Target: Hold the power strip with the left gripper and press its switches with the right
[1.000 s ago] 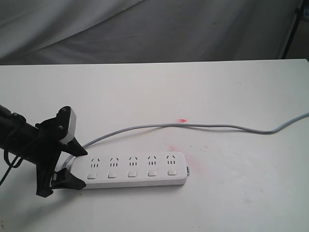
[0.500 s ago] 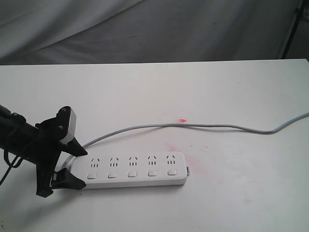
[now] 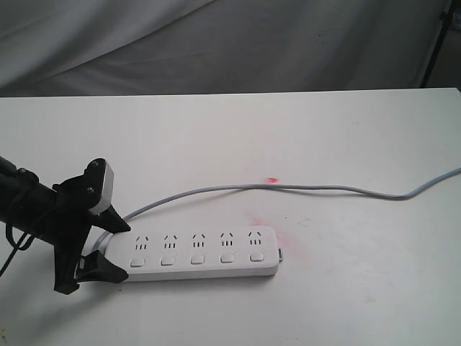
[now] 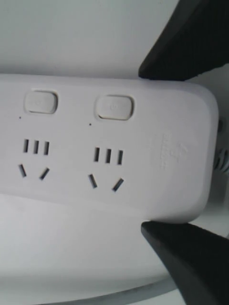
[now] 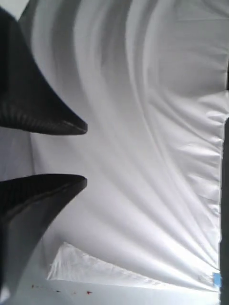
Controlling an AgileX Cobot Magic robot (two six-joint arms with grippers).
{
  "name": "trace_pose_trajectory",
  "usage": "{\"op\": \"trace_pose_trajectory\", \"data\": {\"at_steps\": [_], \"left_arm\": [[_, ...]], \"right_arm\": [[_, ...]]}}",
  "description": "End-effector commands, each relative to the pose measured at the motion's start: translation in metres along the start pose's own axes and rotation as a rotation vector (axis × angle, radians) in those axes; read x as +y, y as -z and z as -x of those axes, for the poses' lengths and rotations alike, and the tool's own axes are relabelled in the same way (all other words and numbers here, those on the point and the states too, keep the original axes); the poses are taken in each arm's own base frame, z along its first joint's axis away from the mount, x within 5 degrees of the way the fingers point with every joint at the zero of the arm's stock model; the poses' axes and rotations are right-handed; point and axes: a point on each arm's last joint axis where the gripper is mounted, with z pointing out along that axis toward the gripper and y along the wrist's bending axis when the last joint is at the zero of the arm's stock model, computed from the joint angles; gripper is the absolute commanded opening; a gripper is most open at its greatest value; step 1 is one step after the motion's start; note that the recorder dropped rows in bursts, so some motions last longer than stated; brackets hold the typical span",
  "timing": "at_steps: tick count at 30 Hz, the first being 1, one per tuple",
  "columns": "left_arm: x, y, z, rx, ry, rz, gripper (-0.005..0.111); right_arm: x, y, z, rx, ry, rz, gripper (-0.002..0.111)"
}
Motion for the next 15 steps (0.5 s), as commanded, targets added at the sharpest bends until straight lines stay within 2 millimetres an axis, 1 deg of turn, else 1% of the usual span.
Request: {"op": "trace_pose_trajectory", "data": {"at_steps": [1,4,6,9,12,15], "left_arm": [[0.000,-0.001,0.002,-0.012,0.008,0.003,0.048],[0.000,-0.001,0.002,-0.012,0.008,0.003,0.048],[0.000,-0.001,0.002,-0.012,0.008,0.003,0.048],[0.000,-0.001,0.002,-0.012,0.008,0.003,0.048],[0.000,-0.001,0.002,-0.012,0.008,0.003,0.048],[0.000,-0.001,0.002,-0.012,0.008,0.003,0.048]], "right_arm": [[-0.007,-0.032,-0.019,0.132,0.077,0.028,0.021],[-0.011,-0.048,-0.039,0.192,0.073,0.029,0.012],[-0.010,-0.059,-0.055,0.239,0.096,0.076,0.006],[-0.007,-0.078,-0.086,0.327,0.071,0.163,0.005],[-0.007,-0.090,-0.108,0.384,0.045,0.197,0.005],[0.000,-0.098,-0.130,0.436,0.019,0.298,0.005]]}}
